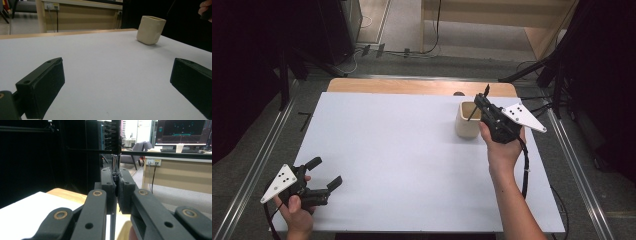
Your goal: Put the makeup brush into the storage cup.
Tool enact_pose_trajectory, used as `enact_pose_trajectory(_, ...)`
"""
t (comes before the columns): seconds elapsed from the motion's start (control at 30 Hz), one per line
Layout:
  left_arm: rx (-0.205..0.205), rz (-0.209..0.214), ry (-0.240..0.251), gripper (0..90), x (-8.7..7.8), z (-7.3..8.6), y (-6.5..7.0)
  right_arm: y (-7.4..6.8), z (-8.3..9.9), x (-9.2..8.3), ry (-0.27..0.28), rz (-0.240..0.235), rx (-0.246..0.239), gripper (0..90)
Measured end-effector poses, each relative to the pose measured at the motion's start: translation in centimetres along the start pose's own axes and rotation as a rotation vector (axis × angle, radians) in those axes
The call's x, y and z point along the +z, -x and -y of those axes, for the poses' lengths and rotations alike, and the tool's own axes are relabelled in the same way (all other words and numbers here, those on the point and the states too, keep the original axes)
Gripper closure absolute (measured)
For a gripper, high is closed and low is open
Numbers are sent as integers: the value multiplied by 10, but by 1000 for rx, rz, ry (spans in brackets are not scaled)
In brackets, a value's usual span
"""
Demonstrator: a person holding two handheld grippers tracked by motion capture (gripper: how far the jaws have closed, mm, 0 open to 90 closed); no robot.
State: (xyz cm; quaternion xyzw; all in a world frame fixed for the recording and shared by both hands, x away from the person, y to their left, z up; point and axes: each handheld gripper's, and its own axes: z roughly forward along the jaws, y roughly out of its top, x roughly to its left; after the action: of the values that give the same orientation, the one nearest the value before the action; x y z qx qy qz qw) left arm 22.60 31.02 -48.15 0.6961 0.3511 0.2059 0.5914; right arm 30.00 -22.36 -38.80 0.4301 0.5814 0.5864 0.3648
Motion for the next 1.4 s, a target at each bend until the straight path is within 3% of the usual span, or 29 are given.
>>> enact_pose_trajectory(0.27,0,8,-3,0,1,0,0,7,3,7,3,37,-13,868)
enact_pose_trajectory(1.4,2,27,-7,1,2,1,0,23,18,27,-66,82,-17,868)
